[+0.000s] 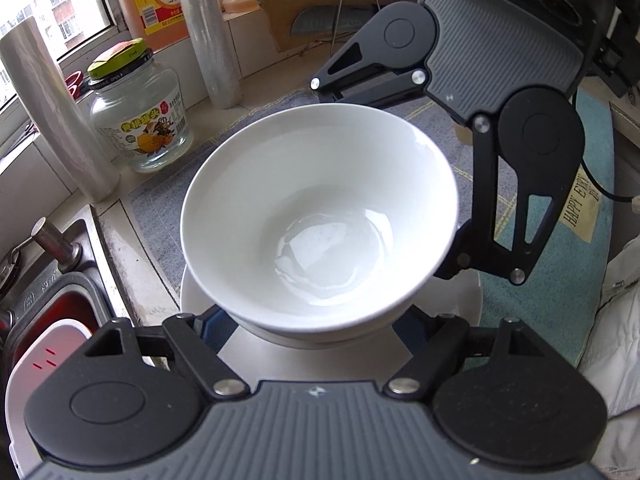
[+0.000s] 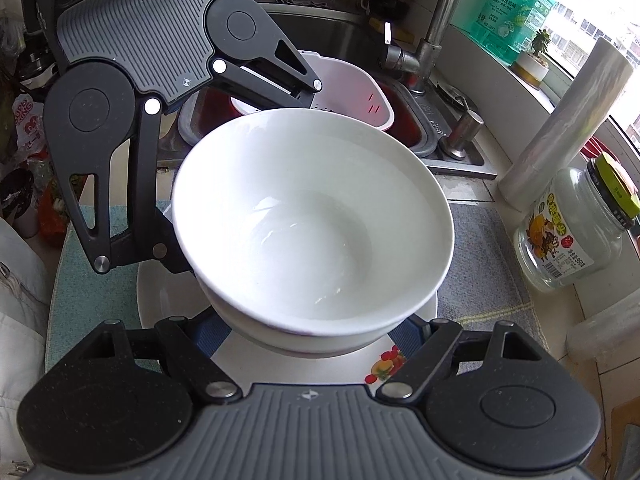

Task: Organize plates and bowls
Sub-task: 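Carry the bowl stack with both grippers onto the white plate stack, then open both grippers and pull them back from the stacked dishes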

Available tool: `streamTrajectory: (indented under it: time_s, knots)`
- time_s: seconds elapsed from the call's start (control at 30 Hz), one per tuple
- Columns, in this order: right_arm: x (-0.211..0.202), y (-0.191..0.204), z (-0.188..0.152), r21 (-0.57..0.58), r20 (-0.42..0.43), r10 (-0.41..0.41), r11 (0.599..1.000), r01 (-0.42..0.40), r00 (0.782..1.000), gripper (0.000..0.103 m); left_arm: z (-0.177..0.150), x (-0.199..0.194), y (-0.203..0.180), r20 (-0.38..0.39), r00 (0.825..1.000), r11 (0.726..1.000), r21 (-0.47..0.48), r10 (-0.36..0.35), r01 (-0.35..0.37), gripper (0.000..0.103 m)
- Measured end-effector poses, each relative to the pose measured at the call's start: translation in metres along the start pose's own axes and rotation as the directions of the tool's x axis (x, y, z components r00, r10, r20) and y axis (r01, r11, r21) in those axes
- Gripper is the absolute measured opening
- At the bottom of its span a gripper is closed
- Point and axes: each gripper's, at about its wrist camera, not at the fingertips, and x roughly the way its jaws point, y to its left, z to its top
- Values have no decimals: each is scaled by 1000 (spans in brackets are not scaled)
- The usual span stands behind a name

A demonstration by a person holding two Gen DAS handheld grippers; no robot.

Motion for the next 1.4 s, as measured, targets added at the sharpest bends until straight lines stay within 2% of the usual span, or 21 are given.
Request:
streamTrajectory:
  time_s: [0.47,0.57,0.63,0.7,0.8,1.07,1.17,1.27,1.33,1.4]
  knots:
    - [0,-5,-4,45,9,5,999,-6,1000,86,3,1,7,10,1000,1000,-8,-21,21,82]
    - [0,-4,-5,51,11,-8,999,8,1000,89,2,0,6,17,1000,1000,-2,-15,15,83]
    - [0,-4,-5,54,13,-21,998,21,1000,92,1,-2,5,31,1000,1000,-3,2,-2,88]
    - [-2,-4,-6,71,22,-40,997,38,999,101,-2,-5,6,53,999,1000,-14,14,-13,93]
    - [-8,-5,-7,112,39,-58,992,54,998,103,-7,-12,7,76,996,998,-41,50,-47,98]
    - [-20,9,-16,246,34,-136,961,123,990,103,-26,-35,2,146,981,984,-142,129,-108,98]
    - [-27,17,-22,314,22,-163,938,148,986,103,-29,-45,-6,173,968,968,-201,183,-148,99]
    - [-35,25,-28,385,-2,-210,902,194,978,103,-29,-55,-13,174,954,941,-278,246,-192,99]
    - [-40,28,-34,445,-27,-227,869,215,974,103,-29,-60,-19,147,943,911,-340,297,-234,99]
    - [-45,33,-41,524,-64,-269,810,262,961,103,-28,-63,-25,86,933,868,-404,349,-288,99]
